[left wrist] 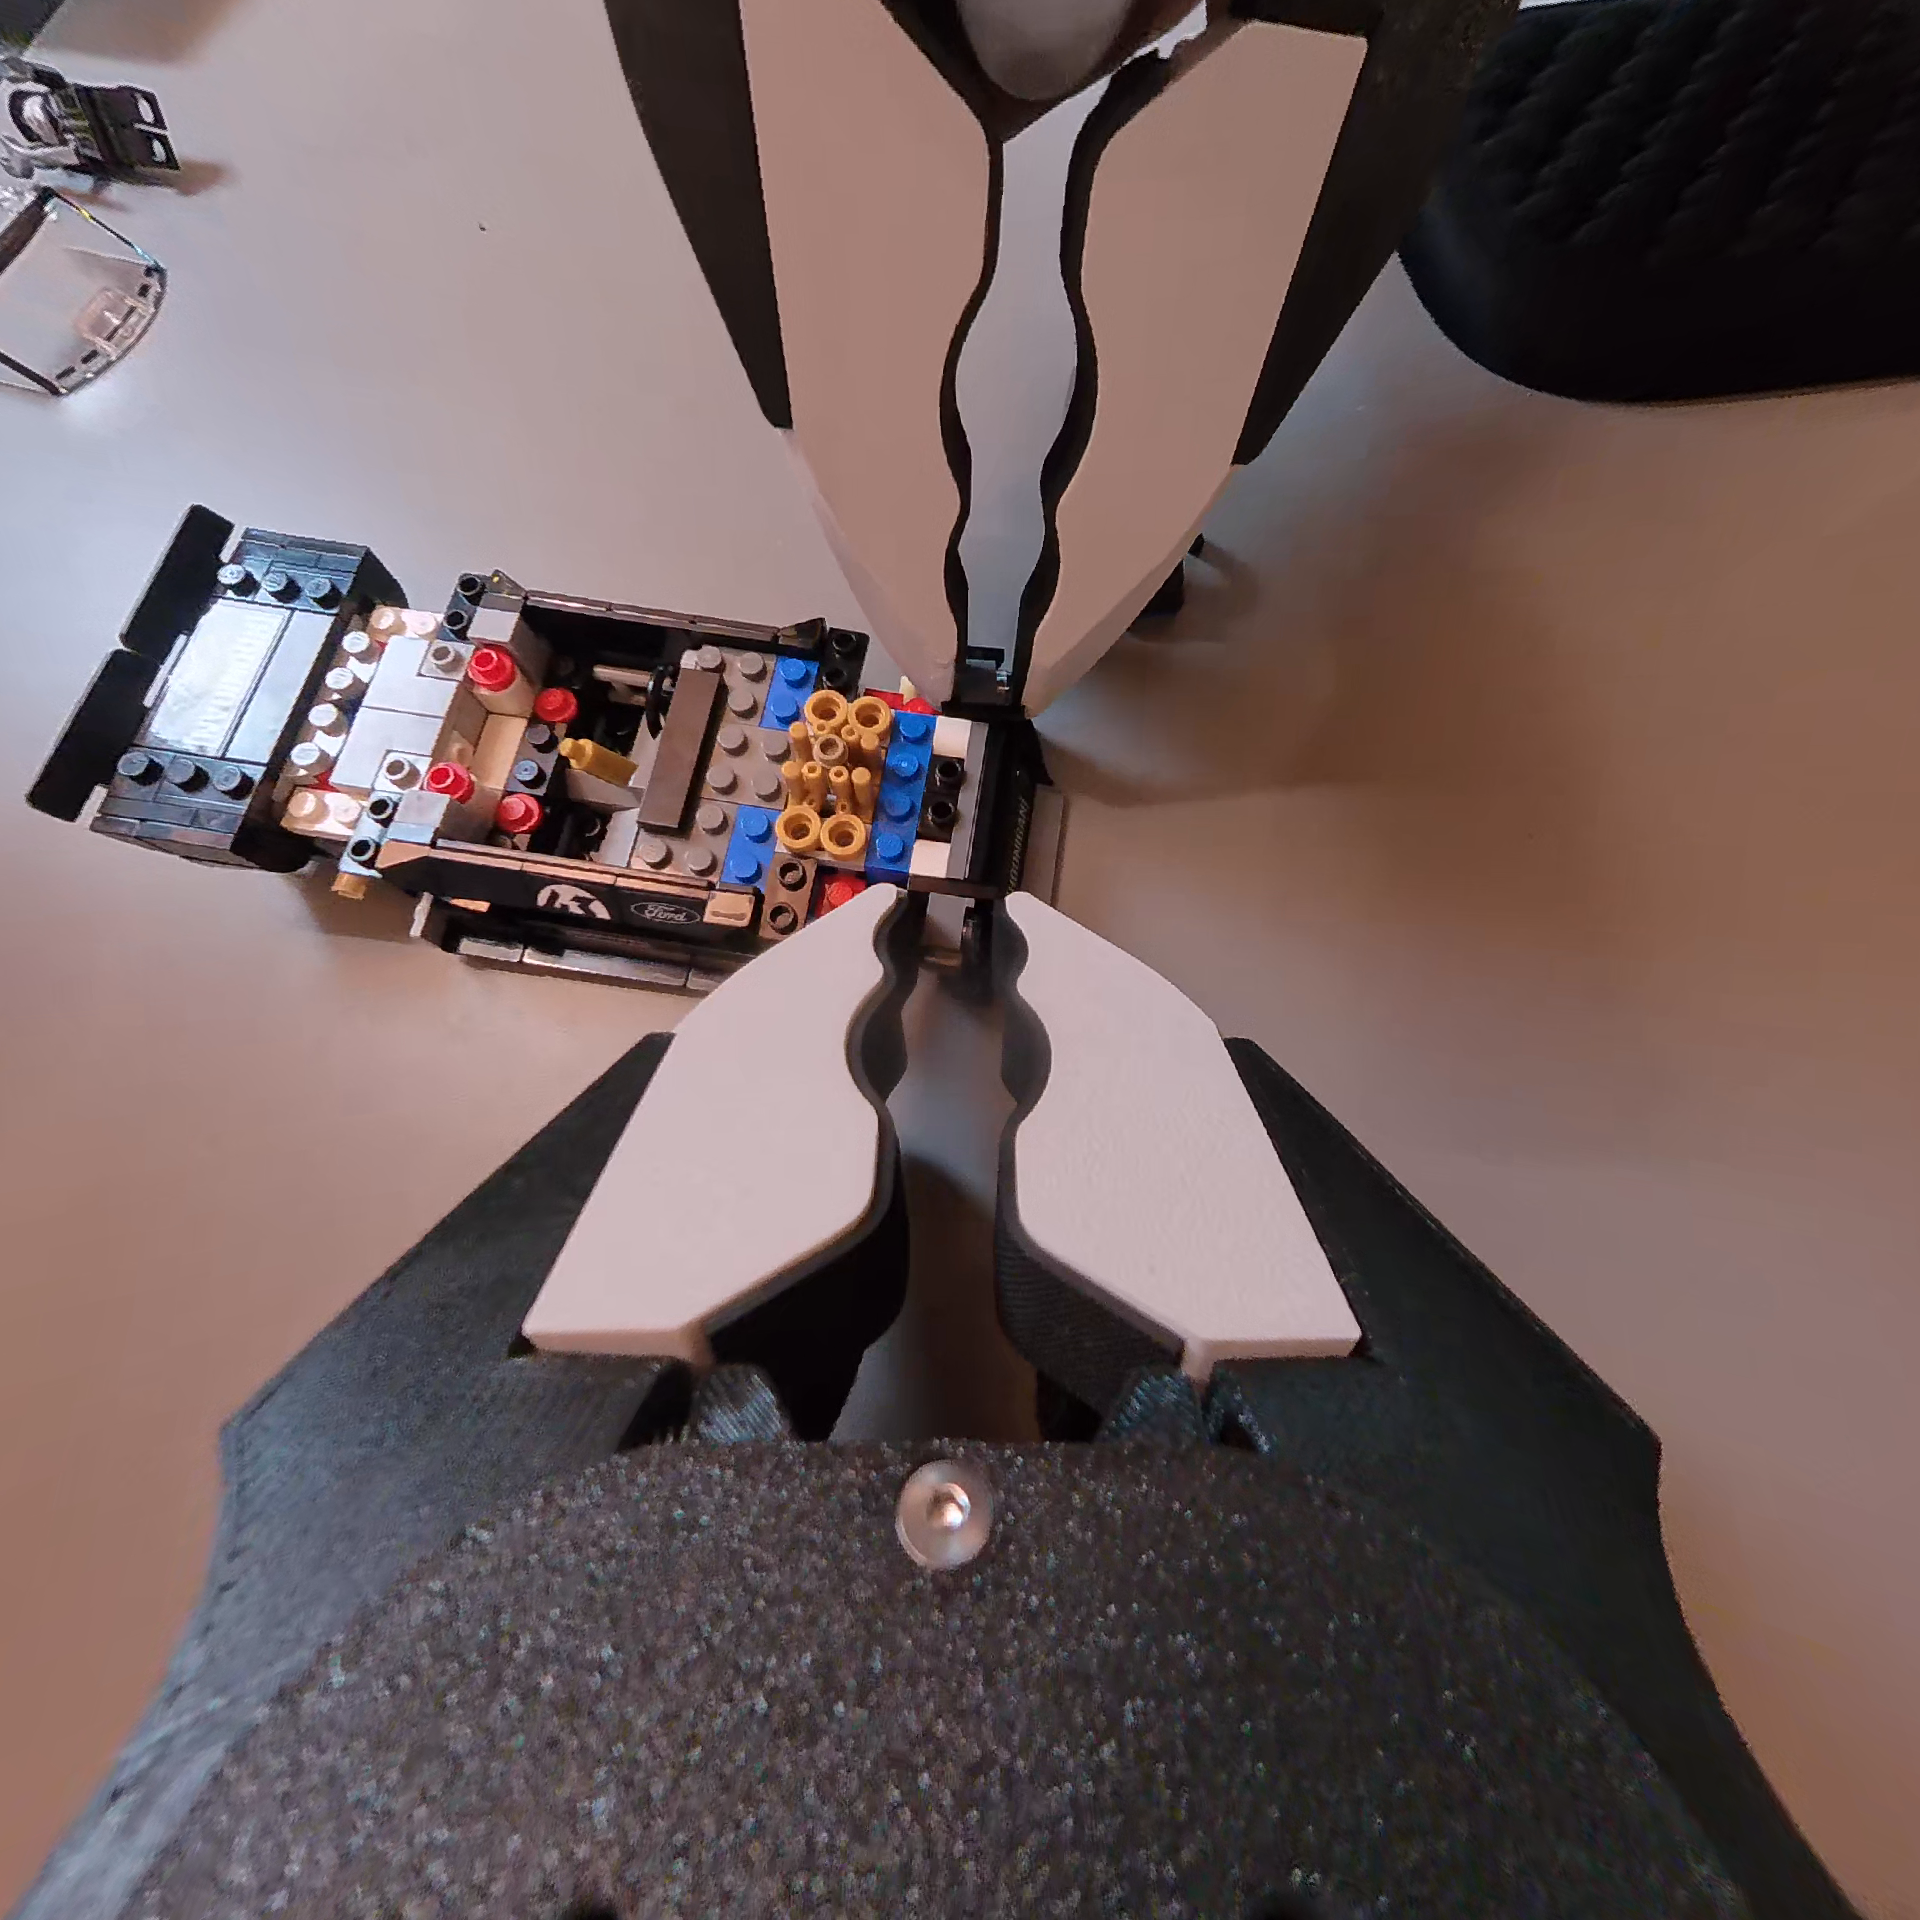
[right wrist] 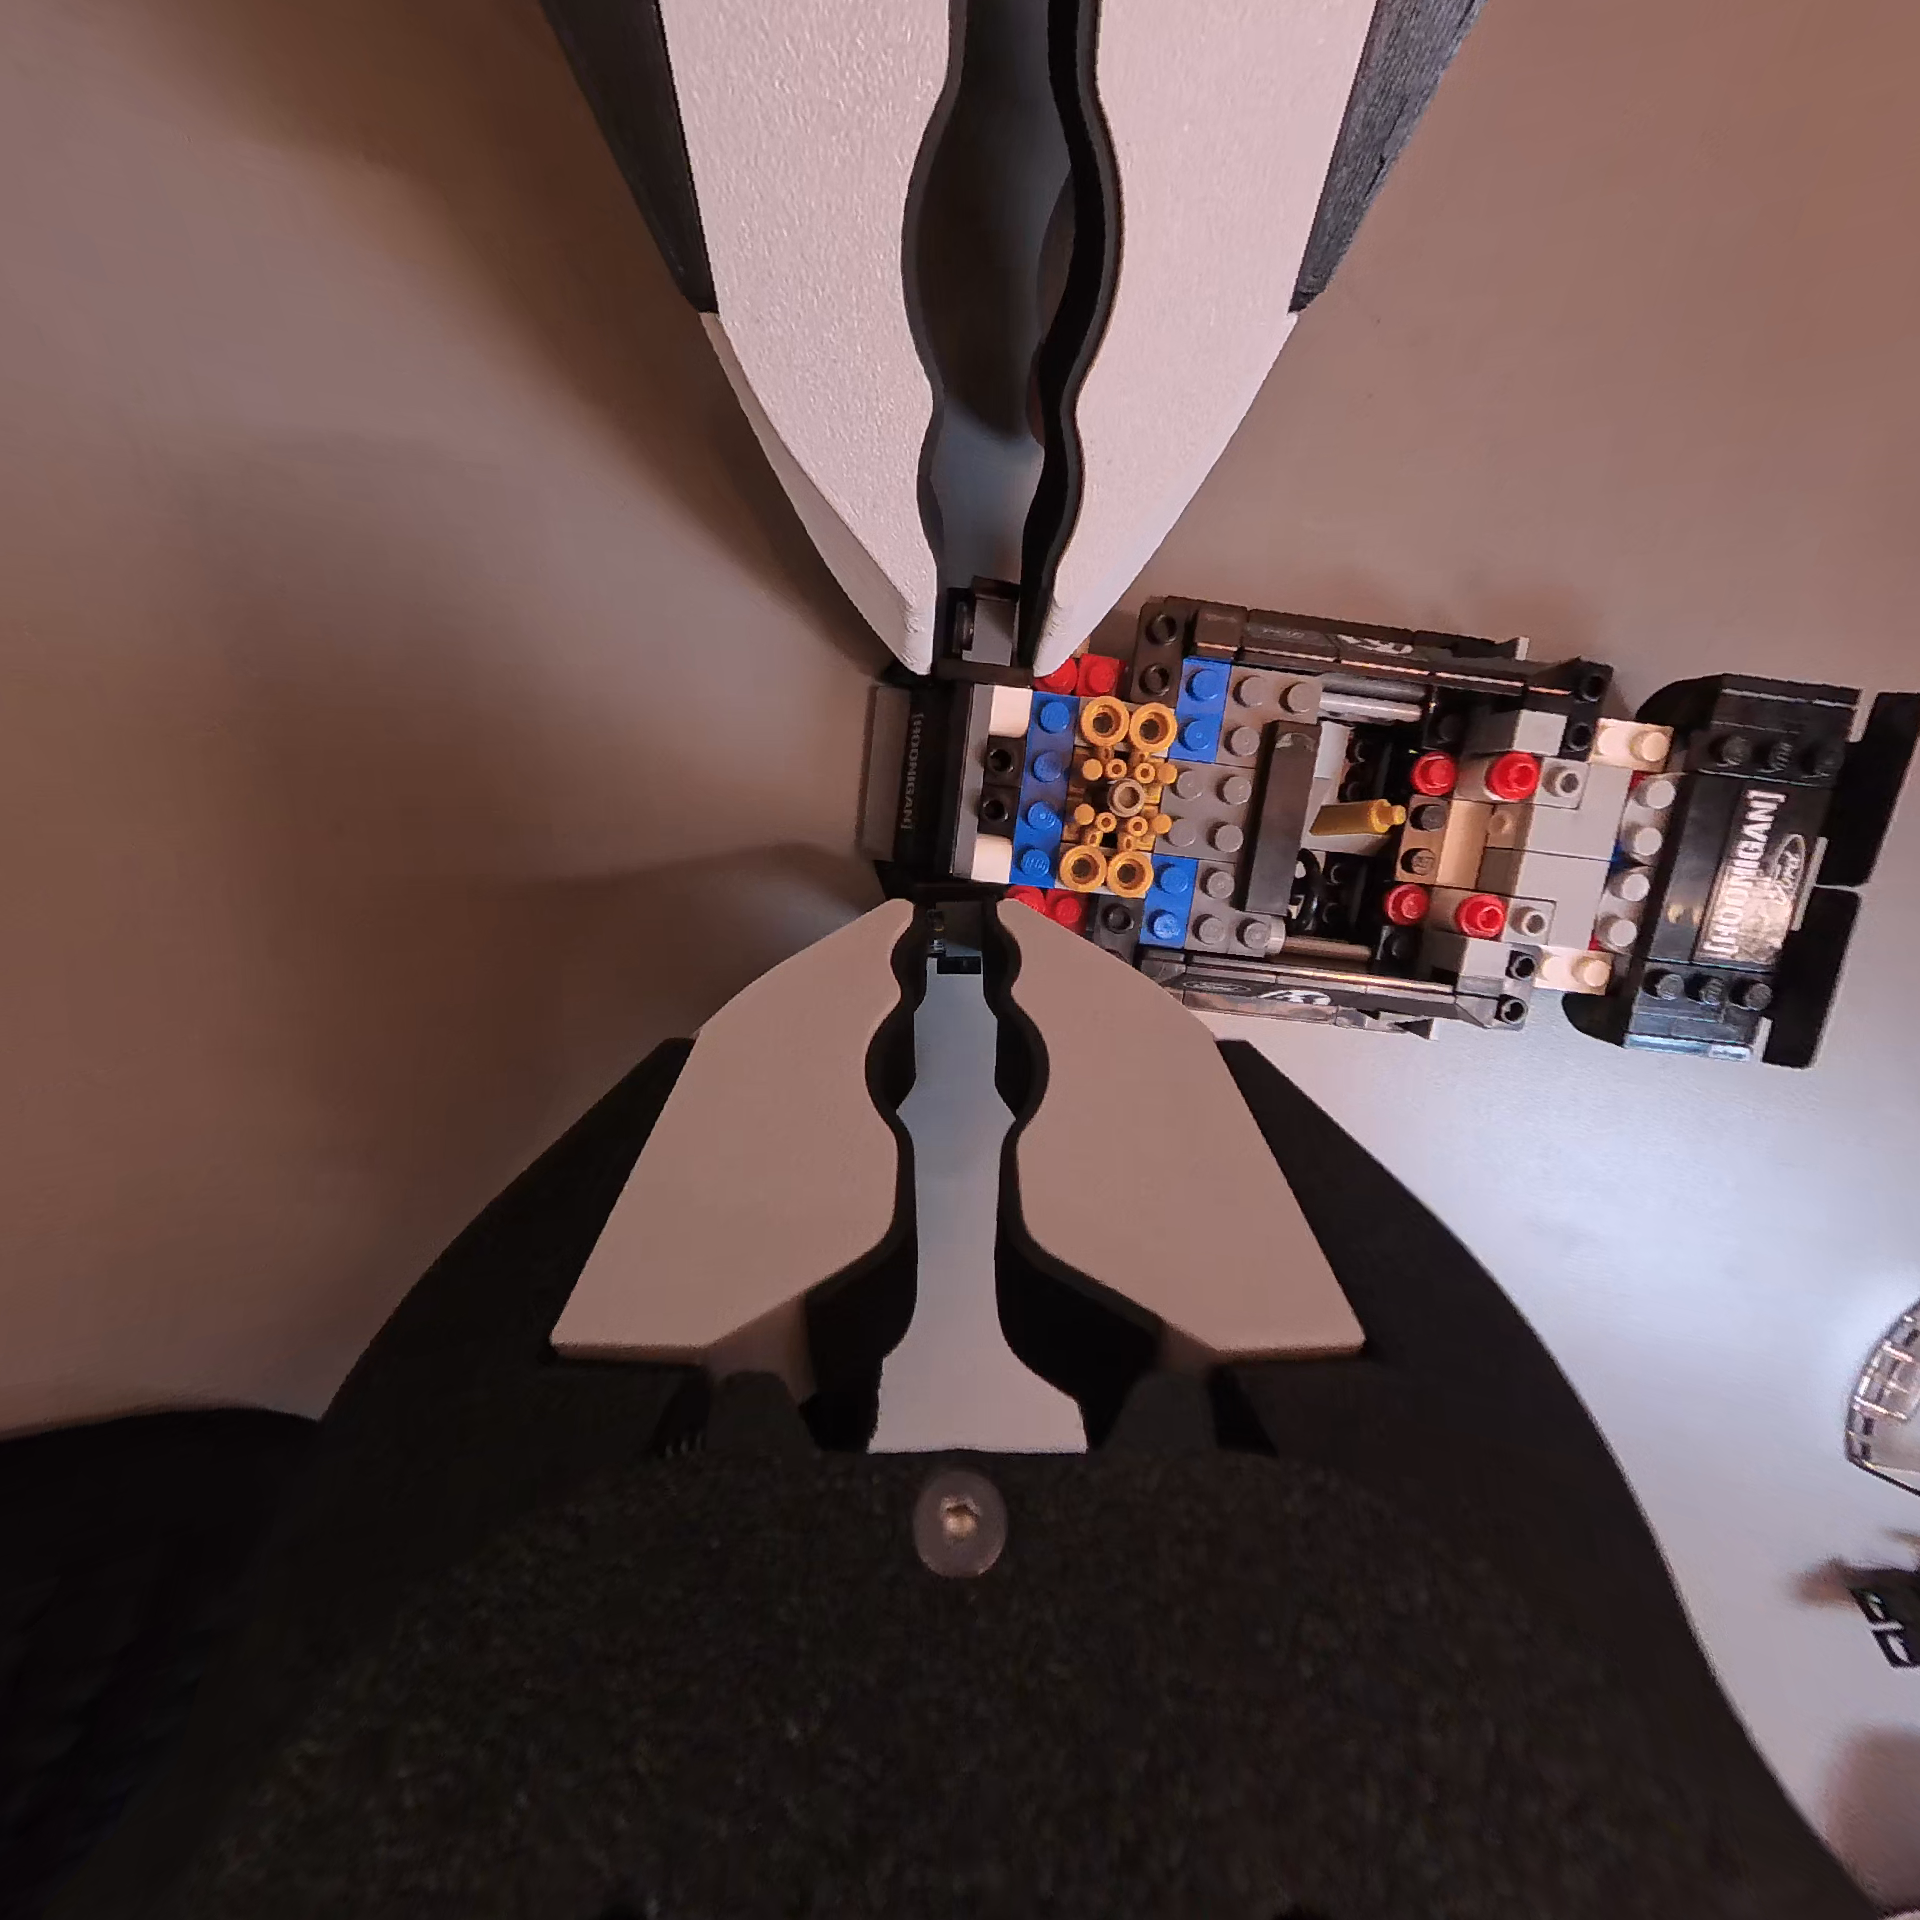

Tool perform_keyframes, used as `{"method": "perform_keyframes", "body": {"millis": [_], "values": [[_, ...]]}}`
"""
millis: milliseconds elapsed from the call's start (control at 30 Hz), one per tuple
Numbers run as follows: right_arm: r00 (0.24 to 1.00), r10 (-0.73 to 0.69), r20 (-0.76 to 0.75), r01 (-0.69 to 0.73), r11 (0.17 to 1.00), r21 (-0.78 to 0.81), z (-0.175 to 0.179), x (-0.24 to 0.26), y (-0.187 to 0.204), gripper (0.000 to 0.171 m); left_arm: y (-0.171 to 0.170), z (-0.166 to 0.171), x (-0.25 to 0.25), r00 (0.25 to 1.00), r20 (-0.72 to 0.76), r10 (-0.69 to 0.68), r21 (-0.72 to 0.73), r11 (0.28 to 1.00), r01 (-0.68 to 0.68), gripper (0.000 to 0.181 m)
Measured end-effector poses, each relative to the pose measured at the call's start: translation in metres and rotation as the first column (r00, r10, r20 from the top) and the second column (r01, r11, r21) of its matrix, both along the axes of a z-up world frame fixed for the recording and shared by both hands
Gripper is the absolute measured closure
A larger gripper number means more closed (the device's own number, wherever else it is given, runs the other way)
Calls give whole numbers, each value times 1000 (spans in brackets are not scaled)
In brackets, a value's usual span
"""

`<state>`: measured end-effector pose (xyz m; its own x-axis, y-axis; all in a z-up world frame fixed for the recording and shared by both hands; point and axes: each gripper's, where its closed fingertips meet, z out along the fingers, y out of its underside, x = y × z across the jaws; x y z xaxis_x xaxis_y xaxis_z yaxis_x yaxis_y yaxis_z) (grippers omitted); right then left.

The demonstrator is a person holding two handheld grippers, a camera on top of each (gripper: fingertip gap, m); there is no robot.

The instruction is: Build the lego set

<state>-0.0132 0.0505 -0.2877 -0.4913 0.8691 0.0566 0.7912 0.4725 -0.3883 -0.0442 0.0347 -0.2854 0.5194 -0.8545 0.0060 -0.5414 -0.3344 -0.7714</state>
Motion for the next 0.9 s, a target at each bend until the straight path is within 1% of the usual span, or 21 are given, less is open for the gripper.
{"method": "perform_keyframes", "body": {"millis": [367, 567, 900], "values": [[999, -40, -29, 40, 999, -8, 0, -1, -1, 162, 0, 0, 0, 1000, 16, -3, -3, 1000, 3, 168], [998, -60, -20, 60, 998, -3, 0, -1, -1, 162, 0, 0, 1, 1000, 16, -7, -2, 1000, 7, 168], [999, -34, -9, 34, 999, 1, 0, 0, 0, 161, 1, 0, 0, 999, 35, 3, -28, 1000, -2, 168]]}}
